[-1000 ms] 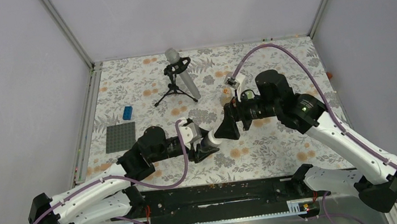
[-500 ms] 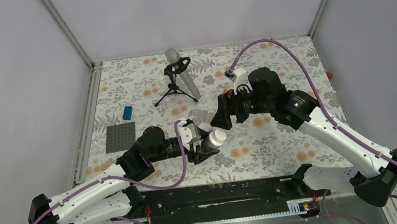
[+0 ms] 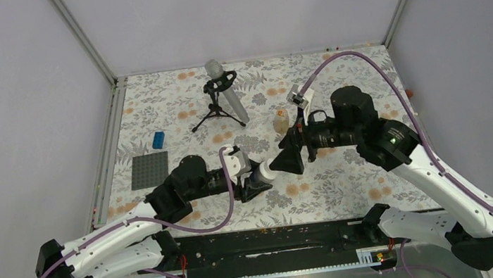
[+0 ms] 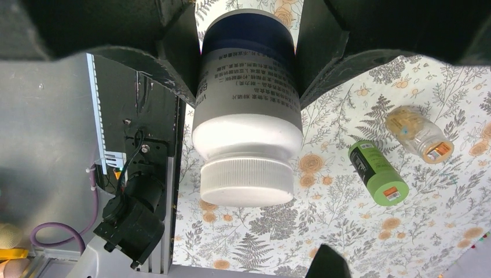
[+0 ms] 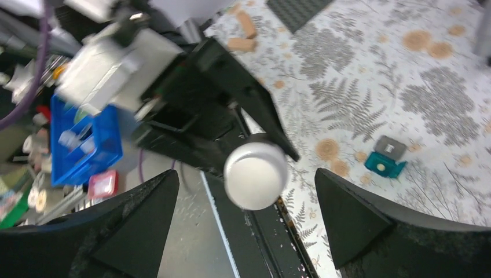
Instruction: Sort the pills into containers
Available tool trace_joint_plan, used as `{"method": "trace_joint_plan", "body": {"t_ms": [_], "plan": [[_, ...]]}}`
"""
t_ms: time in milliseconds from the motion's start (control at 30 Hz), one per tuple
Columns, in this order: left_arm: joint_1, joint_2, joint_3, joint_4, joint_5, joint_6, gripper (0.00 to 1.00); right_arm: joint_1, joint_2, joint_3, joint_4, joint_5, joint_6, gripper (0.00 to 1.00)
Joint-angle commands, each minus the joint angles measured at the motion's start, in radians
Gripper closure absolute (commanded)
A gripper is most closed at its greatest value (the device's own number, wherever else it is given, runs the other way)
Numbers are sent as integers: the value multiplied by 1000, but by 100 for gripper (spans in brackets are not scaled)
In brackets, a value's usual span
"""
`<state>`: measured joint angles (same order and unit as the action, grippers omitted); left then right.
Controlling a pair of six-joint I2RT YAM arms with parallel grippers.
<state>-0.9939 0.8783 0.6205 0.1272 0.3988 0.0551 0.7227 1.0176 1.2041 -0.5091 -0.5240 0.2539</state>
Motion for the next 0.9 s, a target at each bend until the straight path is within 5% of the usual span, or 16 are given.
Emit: {"method": "trace_joint_plan", "body": {"t_ms": [0, 200, 367, 633, 867], "plan": [[-4, 4, 62, 29, 1, 17, 100, 14, 0, 35, -39, -187, -146, 5], [-3, 7, 73, 19, 24, 32, 100, 71, 72, 102, -158, -74, -247, 9], [-3, 7, 76, 14, 27, 34, 100, 76, 99, 126, -155, -6, -233, 31], [-3, 2, 85, 8, -44, 49, 100, 83, 123, 135, -97, 138, -30, 65], [-3, 5, 88, -47, -166, 90, 100, 128, 158, 117, 5, 428, 278, 71]]}}
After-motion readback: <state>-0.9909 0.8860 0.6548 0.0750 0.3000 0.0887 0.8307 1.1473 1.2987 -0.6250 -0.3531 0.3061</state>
